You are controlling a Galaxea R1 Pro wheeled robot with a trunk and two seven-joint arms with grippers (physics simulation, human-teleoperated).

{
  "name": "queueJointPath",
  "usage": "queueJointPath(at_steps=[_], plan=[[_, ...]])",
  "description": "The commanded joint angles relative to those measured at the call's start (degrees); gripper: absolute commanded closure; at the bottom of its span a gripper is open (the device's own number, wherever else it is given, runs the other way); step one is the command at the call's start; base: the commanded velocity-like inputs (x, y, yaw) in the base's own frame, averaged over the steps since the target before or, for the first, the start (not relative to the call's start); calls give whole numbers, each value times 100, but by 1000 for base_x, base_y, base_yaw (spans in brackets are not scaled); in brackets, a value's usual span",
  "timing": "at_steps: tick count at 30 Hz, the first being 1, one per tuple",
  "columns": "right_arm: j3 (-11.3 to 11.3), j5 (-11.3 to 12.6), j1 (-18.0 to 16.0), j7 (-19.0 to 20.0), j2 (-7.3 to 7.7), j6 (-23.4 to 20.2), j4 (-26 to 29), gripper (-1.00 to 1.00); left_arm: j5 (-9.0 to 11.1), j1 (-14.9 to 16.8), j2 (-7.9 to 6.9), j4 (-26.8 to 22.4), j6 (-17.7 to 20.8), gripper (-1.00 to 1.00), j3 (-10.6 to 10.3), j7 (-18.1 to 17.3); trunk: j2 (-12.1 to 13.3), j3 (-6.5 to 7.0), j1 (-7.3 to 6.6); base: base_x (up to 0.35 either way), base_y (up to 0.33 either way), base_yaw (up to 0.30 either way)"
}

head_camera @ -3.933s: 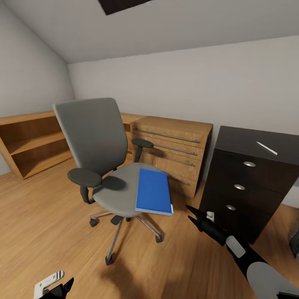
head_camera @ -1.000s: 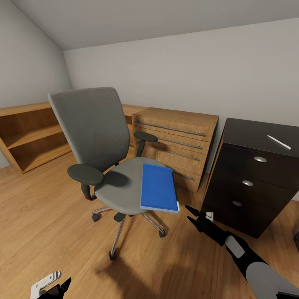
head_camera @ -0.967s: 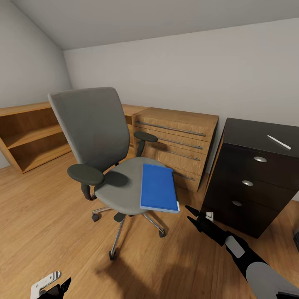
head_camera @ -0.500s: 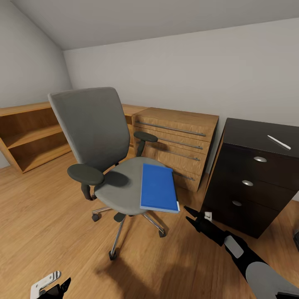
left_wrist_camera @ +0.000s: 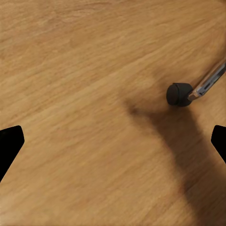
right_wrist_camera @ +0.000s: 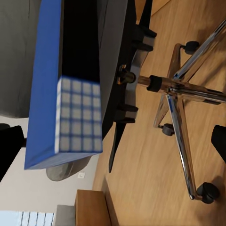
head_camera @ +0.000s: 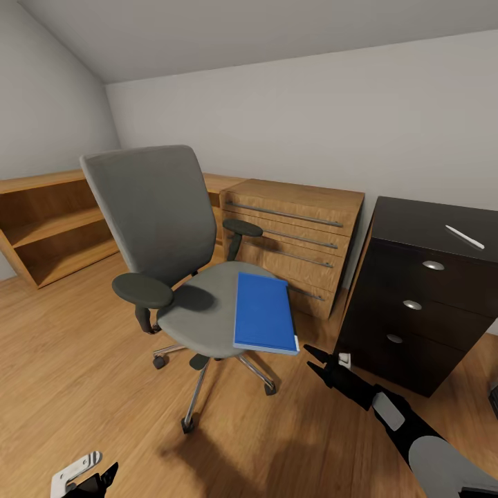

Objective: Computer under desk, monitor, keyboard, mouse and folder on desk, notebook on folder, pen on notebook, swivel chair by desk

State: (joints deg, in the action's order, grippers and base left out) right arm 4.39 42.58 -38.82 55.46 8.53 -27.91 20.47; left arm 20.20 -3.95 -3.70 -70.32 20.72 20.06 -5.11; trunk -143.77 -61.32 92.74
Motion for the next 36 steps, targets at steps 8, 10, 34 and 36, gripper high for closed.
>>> queueJointPath(at_steps=[8, 10, 34, 36], plan=[[2, 27, -3, 11, 0, -47, 1, -100, 36, 0, 1, -8, 37, -100, 7, -16, -2, -4, -1, 0, 0, 0], [1, 25, -3, 19, 0, -47, 1, -100, 36, 0, 1, -8, 37, -100, 8, -16, -2, -4, -1, 0, 0, 0], [5, 23, -1, 35, 0, -47, 148, -100, 36, 0, 1, -8, 39, -100, 6, -10, 10, 195, -24, 0, 0, 0], [5, 23, -2, 35, 0, -47, 149, -100, 36, 0, 1, -8, 39, -100, 6, -6, 10, 195, -24, 0, 0, 0]])
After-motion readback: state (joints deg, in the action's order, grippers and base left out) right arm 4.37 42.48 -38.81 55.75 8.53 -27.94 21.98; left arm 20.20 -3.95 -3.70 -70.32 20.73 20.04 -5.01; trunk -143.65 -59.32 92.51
